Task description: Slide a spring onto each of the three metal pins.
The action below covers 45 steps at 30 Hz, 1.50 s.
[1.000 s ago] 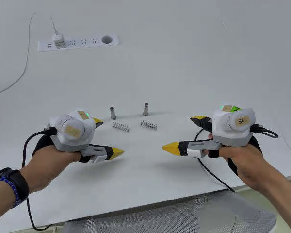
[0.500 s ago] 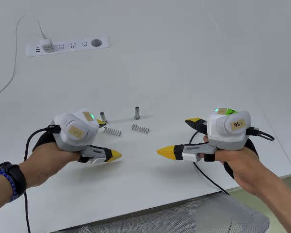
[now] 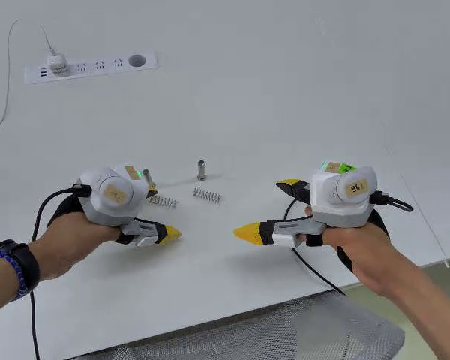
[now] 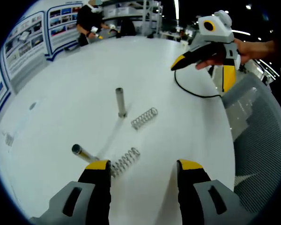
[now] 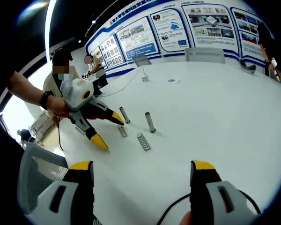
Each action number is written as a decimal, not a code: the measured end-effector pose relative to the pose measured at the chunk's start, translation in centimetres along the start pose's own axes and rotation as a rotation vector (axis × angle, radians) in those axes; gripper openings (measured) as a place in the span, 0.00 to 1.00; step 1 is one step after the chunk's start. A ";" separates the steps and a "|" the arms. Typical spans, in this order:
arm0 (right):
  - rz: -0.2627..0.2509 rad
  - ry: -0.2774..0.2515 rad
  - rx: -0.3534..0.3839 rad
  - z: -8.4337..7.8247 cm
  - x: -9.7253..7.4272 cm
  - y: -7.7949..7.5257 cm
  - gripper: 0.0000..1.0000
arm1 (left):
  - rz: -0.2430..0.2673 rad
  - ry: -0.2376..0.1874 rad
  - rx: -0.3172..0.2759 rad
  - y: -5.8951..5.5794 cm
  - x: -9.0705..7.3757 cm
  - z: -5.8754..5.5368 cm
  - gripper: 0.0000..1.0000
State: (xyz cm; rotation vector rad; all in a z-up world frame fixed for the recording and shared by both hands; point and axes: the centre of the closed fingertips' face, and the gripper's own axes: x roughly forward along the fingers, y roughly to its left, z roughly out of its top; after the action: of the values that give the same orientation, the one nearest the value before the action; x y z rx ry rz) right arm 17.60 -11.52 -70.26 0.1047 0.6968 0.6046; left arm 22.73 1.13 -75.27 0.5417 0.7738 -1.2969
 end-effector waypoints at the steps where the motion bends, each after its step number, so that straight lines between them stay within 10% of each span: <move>1: 0.001 0.001 -0.001 0.0 0.0 0.0 0.86 | 0.003 0.001 -0.002 0.0 0.0 0.0 0.57; 45: 0.059 0.067 -0.058 -0.2 1.2 2.9 0.86 | 0.061 0.008 -0.086 -0.5 -1.3 -3.4 0.13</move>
State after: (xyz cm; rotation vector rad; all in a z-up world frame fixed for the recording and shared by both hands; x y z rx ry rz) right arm 16.78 -8.53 -70.24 0.0516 0.7422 0.6868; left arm 21.43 4.33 -76.43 0.4981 0.8104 -1.2000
